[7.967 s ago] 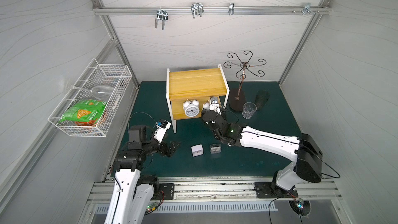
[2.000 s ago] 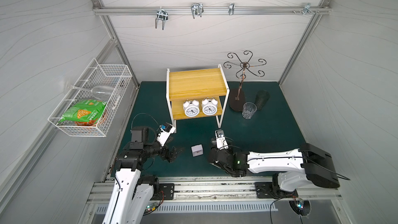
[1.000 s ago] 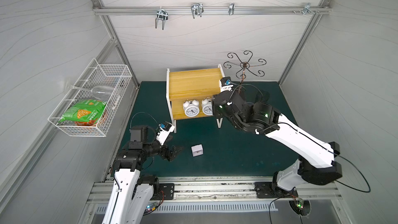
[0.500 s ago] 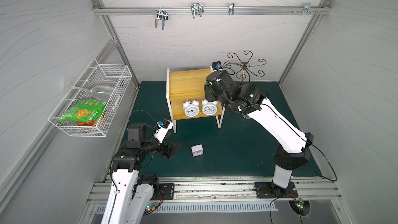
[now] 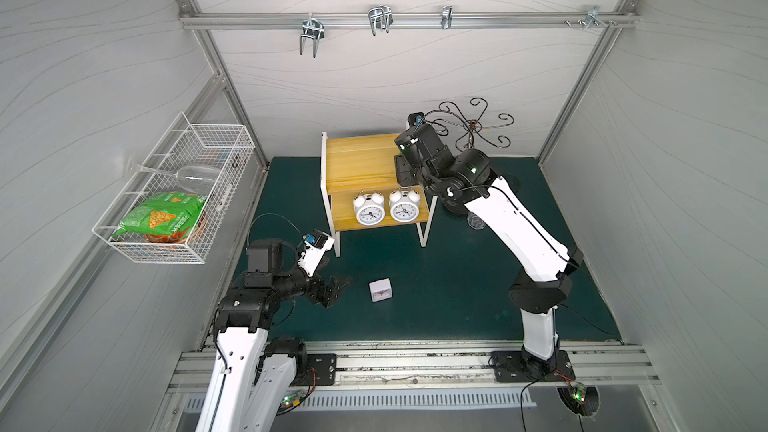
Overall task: Place the alarm clocks on the shelf by style
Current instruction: Place the alarm on the shelf.
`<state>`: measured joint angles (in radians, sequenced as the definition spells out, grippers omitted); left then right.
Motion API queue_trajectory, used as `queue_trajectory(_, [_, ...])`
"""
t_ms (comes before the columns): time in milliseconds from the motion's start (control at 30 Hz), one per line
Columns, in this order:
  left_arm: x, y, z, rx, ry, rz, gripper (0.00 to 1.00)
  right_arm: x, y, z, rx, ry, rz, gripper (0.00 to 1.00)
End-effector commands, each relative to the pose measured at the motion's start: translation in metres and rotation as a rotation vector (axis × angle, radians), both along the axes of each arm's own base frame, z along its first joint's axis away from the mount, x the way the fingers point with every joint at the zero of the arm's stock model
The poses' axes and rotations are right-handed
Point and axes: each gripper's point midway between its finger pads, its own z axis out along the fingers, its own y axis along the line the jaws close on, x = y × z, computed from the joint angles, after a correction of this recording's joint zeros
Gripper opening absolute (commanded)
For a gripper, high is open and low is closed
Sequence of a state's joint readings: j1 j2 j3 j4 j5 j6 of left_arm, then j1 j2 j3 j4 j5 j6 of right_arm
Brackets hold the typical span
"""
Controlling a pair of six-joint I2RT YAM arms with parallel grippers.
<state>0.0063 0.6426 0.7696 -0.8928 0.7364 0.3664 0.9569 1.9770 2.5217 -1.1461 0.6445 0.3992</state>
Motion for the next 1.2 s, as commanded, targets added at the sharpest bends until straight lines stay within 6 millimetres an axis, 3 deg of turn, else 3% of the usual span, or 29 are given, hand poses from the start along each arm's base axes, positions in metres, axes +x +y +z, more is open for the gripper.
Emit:
queue_trajectory(0, [0.003,-0.001,0.005,-0.004,-0.037,-0.005,0.99,0.004,-0.002,-0.002,-0.010,0.005,-0.004,0.58])
queue_trajectory(700, [0.003,-0.001,0.005,-0.004,-0.038,-0.001,0.99,-0.007,-0.012,0.015,0.023,-0.009,0.005,0.88])
queue_trajectory(967, [0.004,0.000,0.005,0.001,-0.045,0.003,0.99,-0.041,-0.017,0.019,0.059,-0.024,0.061,0.91])
queue_trajectory(1167, [0.004,0.001,0.006,0.003,-0.052,0.007,0.99,-0.077,-0.015,-0.006,0.097,0.012,0.122,0.91])
